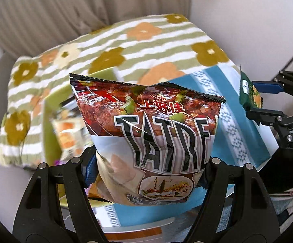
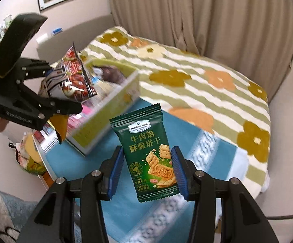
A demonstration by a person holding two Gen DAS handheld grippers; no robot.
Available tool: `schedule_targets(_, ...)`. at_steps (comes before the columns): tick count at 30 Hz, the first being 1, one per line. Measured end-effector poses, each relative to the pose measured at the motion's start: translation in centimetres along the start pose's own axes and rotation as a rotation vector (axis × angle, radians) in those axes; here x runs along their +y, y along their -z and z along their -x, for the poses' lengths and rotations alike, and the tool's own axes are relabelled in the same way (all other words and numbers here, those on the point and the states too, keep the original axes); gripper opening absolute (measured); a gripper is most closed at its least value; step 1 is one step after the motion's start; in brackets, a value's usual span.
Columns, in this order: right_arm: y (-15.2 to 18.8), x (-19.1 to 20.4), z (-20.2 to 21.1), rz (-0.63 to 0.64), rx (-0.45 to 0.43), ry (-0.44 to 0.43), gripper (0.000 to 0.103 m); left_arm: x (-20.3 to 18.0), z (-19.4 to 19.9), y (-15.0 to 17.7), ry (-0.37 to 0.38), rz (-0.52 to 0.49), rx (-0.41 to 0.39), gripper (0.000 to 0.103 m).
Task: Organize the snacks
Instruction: 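Carry both packets over the box and open both tools to drop them in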
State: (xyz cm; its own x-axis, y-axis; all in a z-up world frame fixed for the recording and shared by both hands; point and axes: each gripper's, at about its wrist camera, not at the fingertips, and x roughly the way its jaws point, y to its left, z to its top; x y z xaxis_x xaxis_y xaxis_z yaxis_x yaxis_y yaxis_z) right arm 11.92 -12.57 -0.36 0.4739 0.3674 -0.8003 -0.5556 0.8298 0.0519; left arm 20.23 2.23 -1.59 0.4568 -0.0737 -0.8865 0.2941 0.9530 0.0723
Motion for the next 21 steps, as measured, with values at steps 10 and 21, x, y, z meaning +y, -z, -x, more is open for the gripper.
schedule_targets(10,-6.5,8.0,-3.8,-0.077,-0.036,-0.052,0.044,12.2,-0.8,3.5,-0.011,0.060,0.044,0.072)
schedule_targets(21,-10.3,13.0,-10.5,-0.180,0.020,-0.062,0.044,18.2,-5.1,4.9,0.141,0.062,0.072,0.102)
